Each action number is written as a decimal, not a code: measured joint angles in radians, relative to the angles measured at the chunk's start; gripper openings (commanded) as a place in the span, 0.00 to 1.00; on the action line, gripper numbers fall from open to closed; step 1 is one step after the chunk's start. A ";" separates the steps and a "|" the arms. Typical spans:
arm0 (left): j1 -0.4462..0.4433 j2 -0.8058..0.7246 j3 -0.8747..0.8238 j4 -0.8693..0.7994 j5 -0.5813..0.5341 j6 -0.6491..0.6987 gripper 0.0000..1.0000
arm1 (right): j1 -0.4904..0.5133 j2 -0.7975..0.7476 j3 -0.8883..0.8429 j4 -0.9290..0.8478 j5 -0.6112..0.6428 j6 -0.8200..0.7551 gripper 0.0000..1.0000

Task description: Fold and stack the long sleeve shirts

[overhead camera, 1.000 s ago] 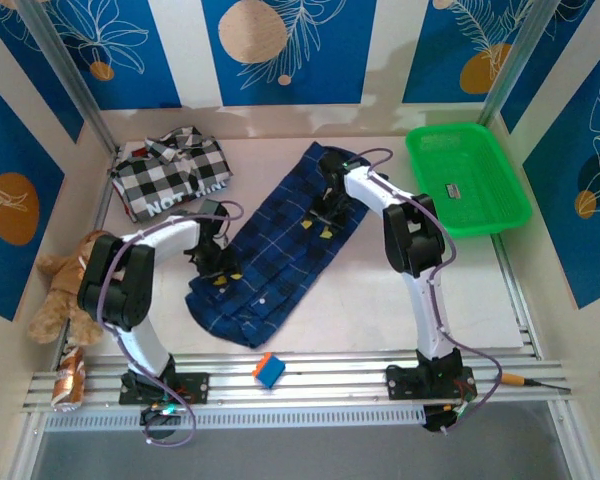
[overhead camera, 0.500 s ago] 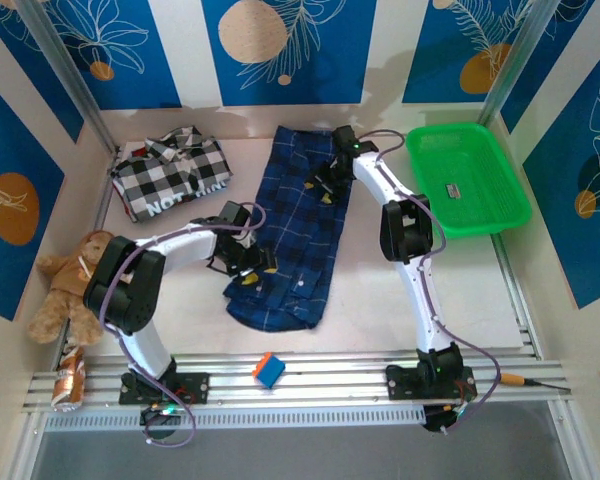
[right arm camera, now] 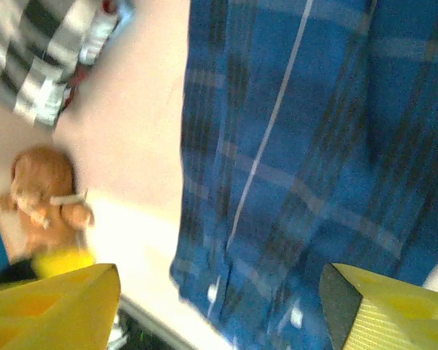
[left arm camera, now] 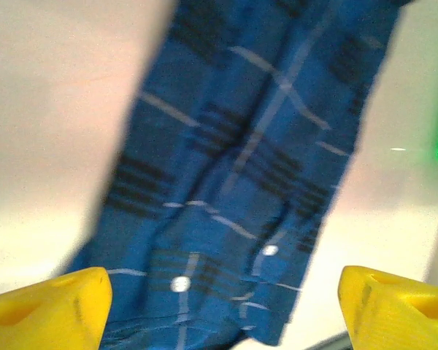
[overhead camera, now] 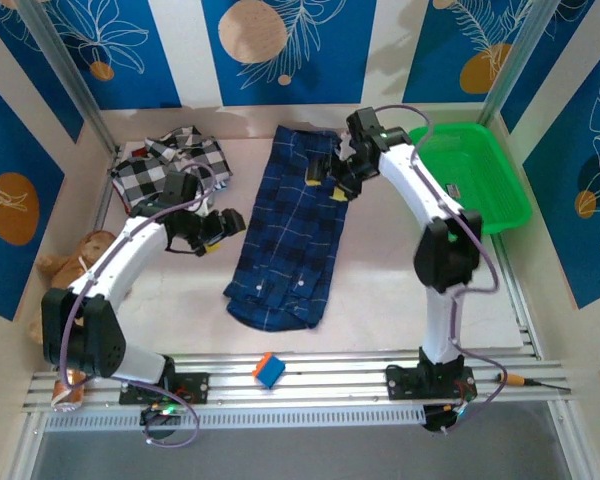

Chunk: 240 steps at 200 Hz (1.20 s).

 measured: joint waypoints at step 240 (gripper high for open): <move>-0.135 0.205 -0.183 -0.021 0.000 0.091 0.70 | 0.322 -0.105 -0.751 0.206 -0.133 0.059 0.70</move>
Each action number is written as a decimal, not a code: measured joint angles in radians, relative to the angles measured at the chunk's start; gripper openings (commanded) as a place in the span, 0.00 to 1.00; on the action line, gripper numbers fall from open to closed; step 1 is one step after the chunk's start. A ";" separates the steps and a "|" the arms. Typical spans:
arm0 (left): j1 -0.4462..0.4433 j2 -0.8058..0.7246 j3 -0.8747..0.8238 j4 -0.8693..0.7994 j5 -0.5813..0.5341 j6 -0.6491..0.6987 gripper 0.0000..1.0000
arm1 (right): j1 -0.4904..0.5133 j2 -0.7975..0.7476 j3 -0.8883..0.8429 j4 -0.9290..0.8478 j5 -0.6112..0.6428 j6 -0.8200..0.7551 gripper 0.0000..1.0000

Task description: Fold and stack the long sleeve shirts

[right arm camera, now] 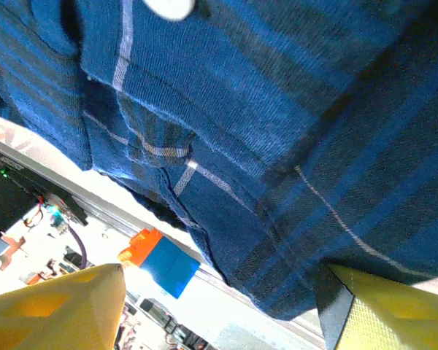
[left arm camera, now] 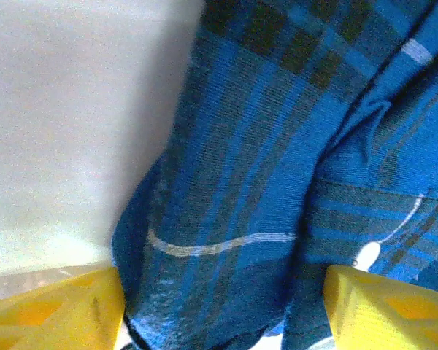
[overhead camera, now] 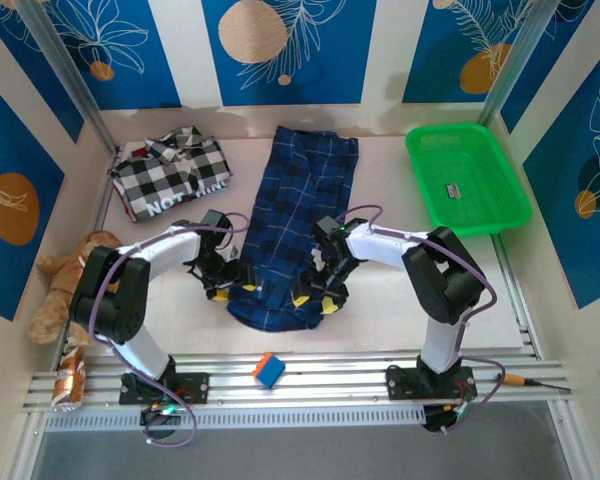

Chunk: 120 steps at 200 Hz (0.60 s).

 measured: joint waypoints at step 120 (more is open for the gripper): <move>-0.007 -0.001 -0.030 0.002 0.012 -0.003 0.46 | 0.006 -0.061 -0.068 -0.050 0.039 0.013 0.72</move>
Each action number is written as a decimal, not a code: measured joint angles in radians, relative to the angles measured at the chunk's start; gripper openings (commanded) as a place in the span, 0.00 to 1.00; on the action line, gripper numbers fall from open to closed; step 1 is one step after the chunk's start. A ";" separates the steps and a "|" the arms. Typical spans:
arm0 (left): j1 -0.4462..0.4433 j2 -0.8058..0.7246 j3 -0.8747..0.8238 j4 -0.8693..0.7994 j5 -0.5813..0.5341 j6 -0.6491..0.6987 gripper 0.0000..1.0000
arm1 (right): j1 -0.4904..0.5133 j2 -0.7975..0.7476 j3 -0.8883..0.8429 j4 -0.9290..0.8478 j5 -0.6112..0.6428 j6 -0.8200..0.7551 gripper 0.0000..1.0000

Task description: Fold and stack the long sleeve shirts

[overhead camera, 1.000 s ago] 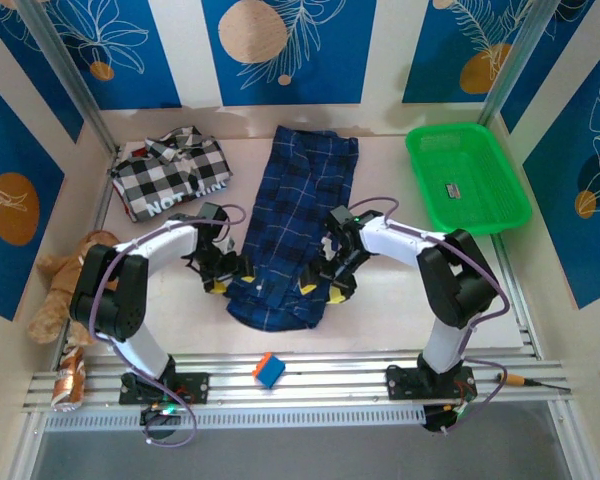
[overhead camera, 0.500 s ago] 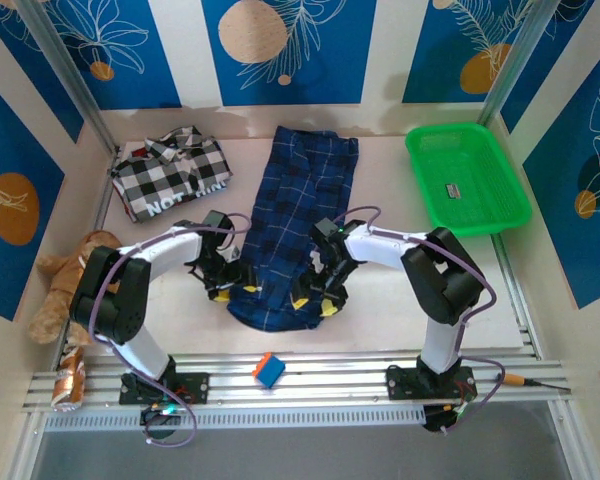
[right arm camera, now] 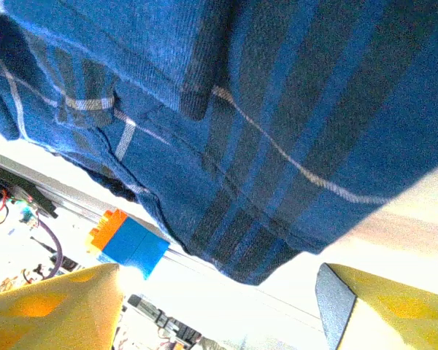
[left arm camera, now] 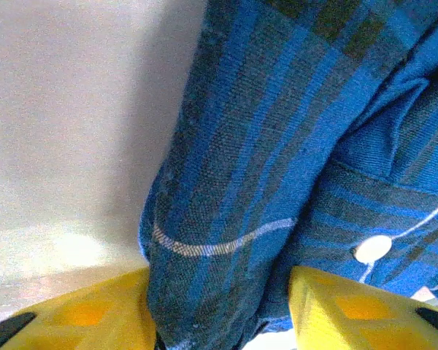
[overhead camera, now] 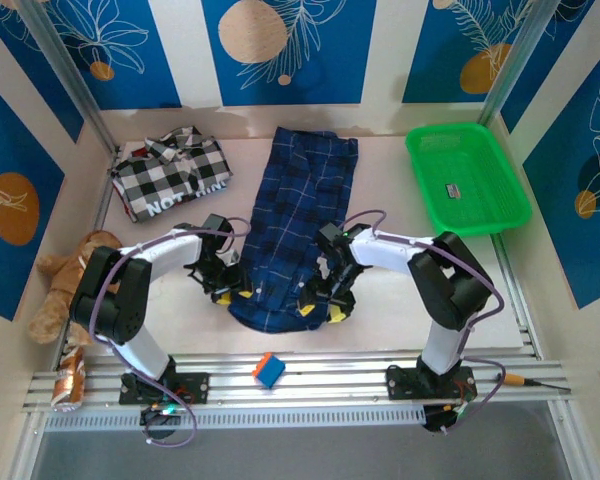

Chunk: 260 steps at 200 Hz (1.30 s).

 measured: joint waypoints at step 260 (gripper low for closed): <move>0.024 -0.012 0.227 -0.039 0.192 -0.029 0.00 | -0.146 -0.040 0.167 -0.074 -0.006 -0.029 0.00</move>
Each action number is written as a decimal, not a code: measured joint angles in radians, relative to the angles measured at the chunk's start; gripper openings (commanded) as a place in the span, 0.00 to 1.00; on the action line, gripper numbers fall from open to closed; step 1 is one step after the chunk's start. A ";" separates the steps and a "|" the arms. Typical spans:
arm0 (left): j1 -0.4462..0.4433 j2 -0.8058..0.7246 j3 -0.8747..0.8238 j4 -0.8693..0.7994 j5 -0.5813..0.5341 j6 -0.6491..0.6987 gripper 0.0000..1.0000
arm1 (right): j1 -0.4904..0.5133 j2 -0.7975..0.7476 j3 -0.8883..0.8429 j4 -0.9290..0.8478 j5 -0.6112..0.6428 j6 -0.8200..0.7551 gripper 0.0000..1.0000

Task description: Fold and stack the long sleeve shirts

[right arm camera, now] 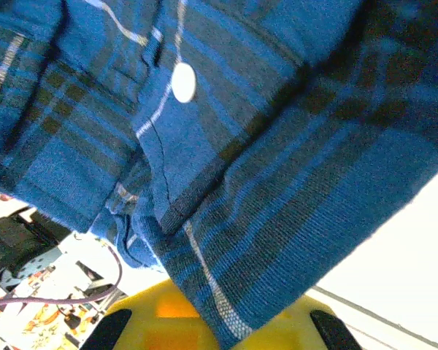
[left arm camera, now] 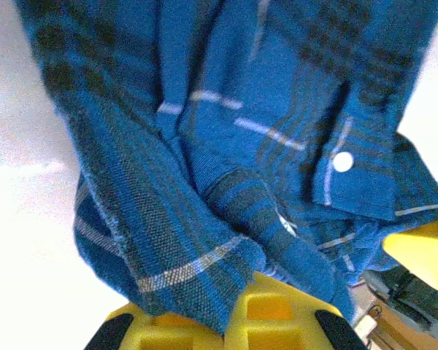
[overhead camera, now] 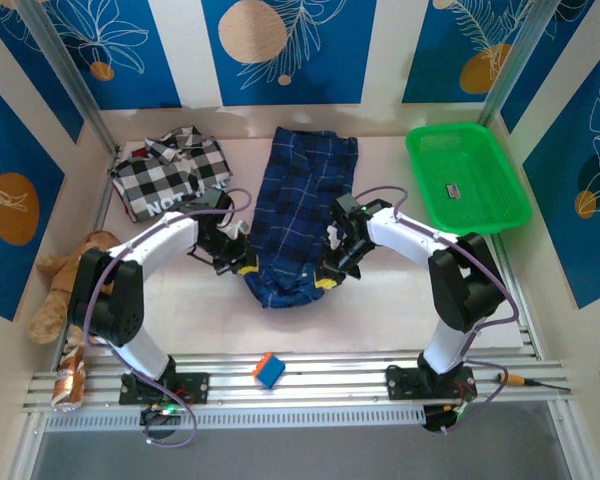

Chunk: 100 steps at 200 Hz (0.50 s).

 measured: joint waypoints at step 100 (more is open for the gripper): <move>0.031 0.127 0.240 0.053 0.043 -0.053 0.00 | -0.151 0.055 0.199 -0.068 -0.050 -0.061 0.00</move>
